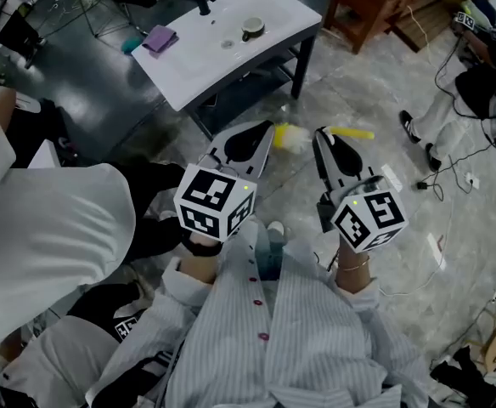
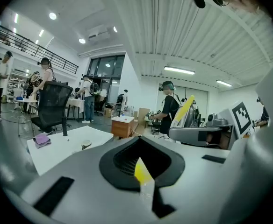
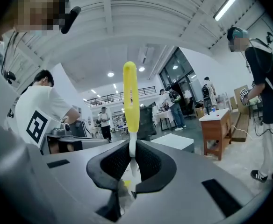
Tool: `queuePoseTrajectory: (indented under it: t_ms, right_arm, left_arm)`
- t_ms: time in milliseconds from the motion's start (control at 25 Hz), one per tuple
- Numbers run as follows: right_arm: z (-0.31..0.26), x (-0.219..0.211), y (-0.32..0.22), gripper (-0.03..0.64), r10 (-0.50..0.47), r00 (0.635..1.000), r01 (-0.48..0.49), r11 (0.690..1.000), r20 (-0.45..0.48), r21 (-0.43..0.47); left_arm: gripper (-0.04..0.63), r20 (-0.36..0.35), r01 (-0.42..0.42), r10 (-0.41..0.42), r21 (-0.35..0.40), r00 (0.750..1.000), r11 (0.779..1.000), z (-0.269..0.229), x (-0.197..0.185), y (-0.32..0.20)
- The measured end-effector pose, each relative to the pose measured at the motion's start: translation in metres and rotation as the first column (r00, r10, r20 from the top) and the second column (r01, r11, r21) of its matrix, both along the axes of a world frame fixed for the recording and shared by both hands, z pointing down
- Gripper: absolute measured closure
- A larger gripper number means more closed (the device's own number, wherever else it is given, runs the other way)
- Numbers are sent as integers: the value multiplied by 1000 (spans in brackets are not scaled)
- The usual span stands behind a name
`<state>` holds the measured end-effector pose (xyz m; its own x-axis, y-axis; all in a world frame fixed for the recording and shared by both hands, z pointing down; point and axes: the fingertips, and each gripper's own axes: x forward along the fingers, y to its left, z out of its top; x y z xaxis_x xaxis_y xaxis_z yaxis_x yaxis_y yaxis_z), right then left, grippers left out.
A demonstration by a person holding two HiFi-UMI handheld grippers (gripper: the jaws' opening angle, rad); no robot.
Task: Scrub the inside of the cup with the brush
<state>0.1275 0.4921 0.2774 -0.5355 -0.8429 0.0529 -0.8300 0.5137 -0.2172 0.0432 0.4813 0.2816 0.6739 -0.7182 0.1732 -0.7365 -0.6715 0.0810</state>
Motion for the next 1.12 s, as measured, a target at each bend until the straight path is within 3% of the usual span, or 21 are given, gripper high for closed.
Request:
queuePoseTrajectory:
  t_ms: [240,520,1120]
  right_arm:
    - [4,13,4,561,-22,1000,22,1000,11,-13]
    - [12,22,-29,561,-29,999,30,999,23,-32]
    - [29,25,-158,561,-30,999,31,994,15,-100]
  left_arm:
    - [586,9,22,-22,7,1000,1000,0,11,7]
    - [586,20,34,-34,-1,999,999,5,16,-27]
    - [586,26,40,-39,-32,999,999,16,14,-162]
